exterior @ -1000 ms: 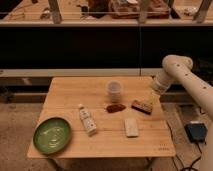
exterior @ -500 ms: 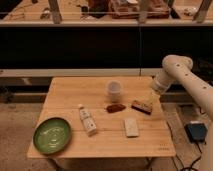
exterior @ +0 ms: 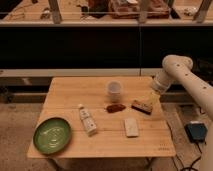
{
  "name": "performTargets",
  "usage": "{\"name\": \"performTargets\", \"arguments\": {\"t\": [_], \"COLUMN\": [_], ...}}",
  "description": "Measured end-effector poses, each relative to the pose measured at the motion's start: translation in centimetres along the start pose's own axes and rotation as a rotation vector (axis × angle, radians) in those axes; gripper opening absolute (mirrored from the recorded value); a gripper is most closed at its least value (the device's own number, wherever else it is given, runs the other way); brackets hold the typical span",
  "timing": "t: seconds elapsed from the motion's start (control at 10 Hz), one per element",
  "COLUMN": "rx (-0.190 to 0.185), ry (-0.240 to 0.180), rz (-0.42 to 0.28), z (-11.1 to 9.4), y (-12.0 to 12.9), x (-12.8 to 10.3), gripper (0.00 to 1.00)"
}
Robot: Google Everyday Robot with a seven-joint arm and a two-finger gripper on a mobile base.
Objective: Place the eraser in the ceramic cup
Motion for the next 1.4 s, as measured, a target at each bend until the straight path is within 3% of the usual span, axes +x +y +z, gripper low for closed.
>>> {"name": "performTargets", "arguments": {"t": [0.5, 1.4], "rx": [0.0, -0.021], "ry": [0.0, 0.004], "rz": [0.0, -0.003], "z": [0.0, 4.1], "y": [0.0, -0.3], "x": [0.0, 0.2], "gripper": [0.8, 0.8]}}
